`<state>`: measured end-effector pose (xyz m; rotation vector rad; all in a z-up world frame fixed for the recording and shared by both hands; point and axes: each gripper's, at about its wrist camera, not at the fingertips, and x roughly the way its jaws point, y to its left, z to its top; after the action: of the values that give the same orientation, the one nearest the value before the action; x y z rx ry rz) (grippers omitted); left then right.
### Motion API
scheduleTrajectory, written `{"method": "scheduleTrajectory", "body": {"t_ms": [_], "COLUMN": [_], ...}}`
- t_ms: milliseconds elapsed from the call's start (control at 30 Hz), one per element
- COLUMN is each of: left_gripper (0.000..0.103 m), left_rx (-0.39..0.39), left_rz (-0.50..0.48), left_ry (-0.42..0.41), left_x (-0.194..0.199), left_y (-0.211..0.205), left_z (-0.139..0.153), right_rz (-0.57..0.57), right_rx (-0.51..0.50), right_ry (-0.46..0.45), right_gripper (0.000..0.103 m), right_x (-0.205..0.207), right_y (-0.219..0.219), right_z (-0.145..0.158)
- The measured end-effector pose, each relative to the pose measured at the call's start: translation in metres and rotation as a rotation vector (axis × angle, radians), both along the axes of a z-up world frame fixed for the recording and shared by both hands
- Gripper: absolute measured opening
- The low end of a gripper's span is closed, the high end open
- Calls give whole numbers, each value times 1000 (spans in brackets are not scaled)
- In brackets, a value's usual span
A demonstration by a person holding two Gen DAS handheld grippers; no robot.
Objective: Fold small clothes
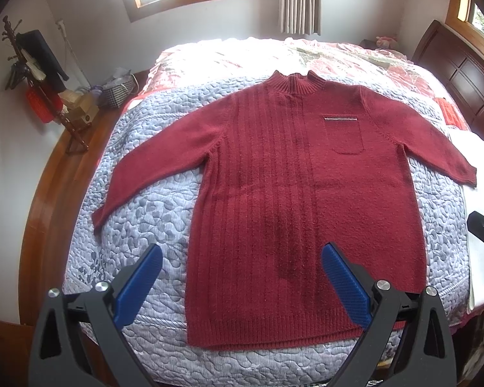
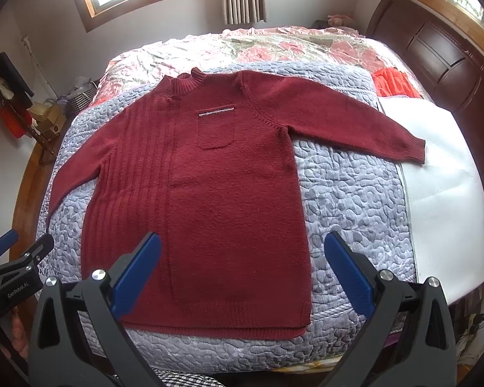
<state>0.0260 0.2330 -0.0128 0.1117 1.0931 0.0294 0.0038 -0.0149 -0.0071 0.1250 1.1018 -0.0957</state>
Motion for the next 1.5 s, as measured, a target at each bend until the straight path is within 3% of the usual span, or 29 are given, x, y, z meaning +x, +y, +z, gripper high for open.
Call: {"method": "scheduleTrajectory", "body": {"t_ms": [1500], "left_gripper": [99], "left_rx": [9], "left_rz": [-7], "left_ry": [-3], "left_x": [-5], "left_y": [-11], "left_z": [0], "right_rz": [-6], "right_rx": [8], "right_ry": [-8], "right_gripper": [100], "right_x": [-5], "right_y": [-8], "right_z": [2]}}
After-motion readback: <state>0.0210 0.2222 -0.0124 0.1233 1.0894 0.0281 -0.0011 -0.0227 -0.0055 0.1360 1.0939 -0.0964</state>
